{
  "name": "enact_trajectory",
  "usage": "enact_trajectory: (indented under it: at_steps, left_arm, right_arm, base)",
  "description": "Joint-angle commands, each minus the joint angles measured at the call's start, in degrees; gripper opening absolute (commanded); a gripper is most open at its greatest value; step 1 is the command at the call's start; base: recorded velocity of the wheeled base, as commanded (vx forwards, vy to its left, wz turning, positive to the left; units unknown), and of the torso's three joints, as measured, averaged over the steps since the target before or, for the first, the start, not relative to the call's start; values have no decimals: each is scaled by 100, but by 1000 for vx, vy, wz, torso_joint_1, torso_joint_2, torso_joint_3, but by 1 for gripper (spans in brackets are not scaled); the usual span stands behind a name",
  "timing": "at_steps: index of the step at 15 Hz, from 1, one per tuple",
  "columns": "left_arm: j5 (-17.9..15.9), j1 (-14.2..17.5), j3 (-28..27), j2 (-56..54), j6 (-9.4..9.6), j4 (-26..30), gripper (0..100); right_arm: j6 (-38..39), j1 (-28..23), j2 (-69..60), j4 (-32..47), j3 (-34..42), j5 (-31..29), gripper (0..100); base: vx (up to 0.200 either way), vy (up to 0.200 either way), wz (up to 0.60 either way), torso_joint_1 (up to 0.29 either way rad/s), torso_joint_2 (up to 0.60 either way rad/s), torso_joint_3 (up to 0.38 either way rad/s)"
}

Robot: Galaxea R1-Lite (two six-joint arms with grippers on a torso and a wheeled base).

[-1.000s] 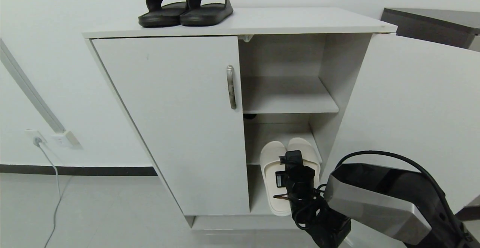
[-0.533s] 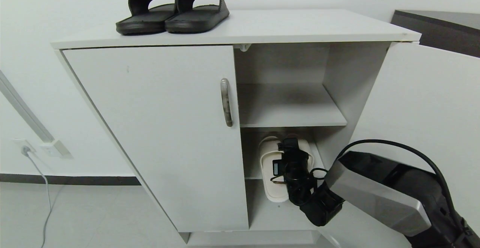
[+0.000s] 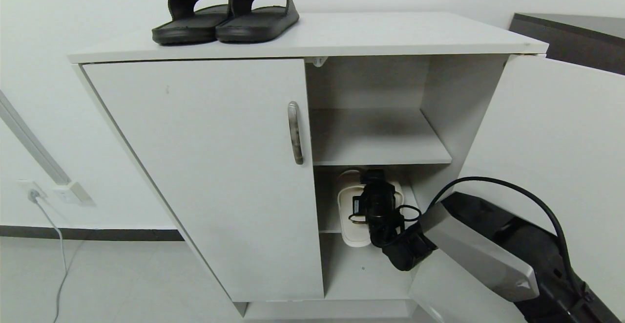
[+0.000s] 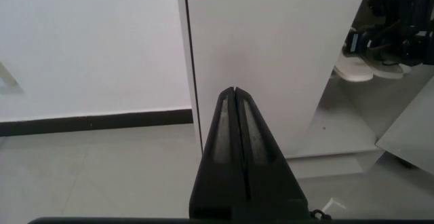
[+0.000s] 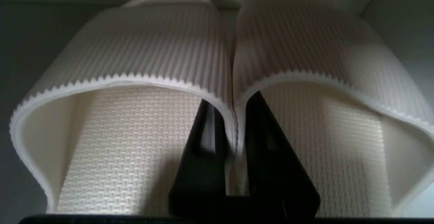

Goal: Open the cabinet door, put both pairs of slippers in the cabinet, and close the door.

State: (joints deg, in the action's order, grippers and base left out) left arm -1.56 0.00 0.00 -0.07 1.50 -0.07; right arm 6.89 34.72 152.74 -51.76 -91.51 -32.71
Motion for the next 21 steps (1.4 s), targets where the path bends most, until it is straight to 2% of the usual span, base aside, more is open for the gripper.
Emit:
enact_trajectory:
  at_steps: [1, 4, 15, 16, 19, 21]
  left_arm:
    - [-2, 0, 0, 7, -1, -1, 0]
    - [-2, 0, 0, 7, -1, -1, 0]
    - [-2, 0, 0, 7, -1, -1, 0]
    - [-11, 0, 0, 7, -1, -1, 0]
    - [-11, 0, 0, 7, 8, -1, 0]
    - [-11, 0, 0, 7, 8, -1, 0]
  right_arm:
    - [-3, -123, 230, 228, -473, 89, 0]
    - [-3, -238, 450, 518, -1061, 89, 0]
    - [-3, -281, 556, 782, -1308, 89, 0]
    - [-12, -281, 556, 790, -1299, 89, 100]
    - [-56, -255, 494, 729, -1026, 63, 100]
    - [-135, -220, 178, 369, -499, 54, 100]
  base:
    - [0, 0, 0, 0, 0, 0]
    - [0, 0, 0, 0, 0, 0]
    - [0, 0, 0, 0, 0, 0]
    - [0, 0, 0, 0, 0, 0]
    - [0, 0, 0, 0, 0, 0]
    - [0, 0, 0, 0, 0, 0]
